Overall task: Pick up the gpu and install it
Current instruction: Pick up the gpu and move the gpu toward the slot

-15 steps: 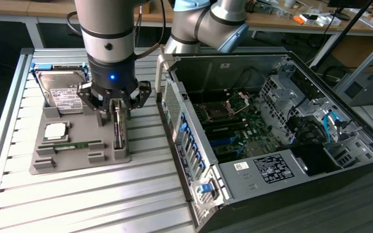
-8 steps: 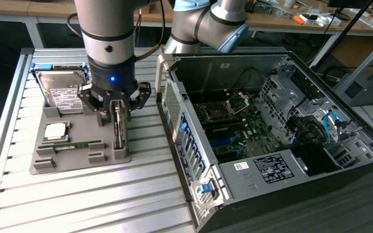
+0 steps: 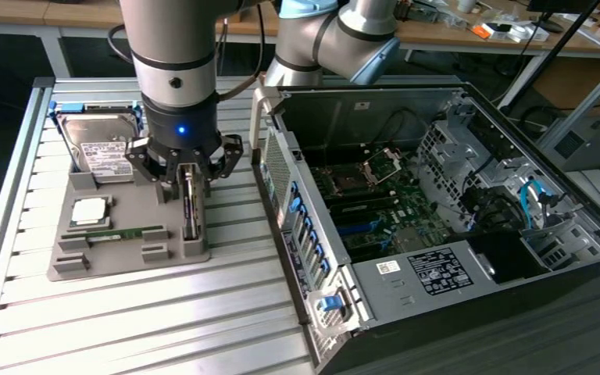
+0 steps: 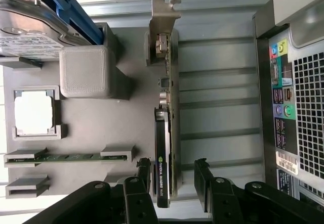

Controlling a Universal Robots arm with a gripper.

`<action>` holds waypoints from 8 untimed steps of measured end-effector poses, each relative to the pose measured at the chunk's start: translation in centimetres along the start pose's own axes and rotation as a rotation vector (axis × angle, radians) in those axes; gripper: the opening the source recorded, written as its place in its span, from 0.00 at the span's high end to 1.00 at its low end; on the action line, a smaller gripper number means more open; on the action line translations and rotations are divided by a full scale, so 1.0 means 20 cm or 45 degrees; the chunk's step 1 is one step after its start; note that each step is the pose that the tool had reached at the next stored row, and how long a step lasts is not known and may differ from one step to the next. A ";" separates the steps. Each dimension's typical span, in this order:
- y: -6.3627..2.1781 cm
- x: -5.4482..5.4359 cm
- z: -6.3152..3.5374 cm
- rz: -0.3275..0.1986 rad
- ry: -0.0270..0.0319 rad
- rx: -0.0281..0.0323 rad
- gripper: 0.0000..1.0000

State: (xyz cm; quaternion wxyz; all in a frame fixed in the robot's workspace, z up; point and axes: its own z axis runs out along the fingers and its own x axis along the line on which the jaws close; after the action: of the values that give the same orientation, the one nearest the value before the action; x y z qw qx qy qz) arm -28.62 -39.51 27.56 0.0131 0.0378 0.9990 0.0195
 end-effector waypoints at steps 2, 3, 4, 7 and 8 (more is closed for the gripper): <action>0.000 0.00 0.006 0.000 0.0000 0.0003 0.52; 0.000 0.00 0.009 0.000 0.0000 0.0003 0.52; 0.000 0.00 0.011 0.000 0.0000 0.0003 0.52; -0.001 0.00 0.016 0.000 0.0000 0.0003 0.52; -0.001 0.00 0.018 0.000 0.0000 0.0003 0.52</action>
State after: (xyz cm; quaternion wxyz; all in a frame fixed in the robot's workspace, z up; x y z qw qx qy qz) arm -28.62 -39.51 27.19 0.0131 0.0378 0.9990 0.0194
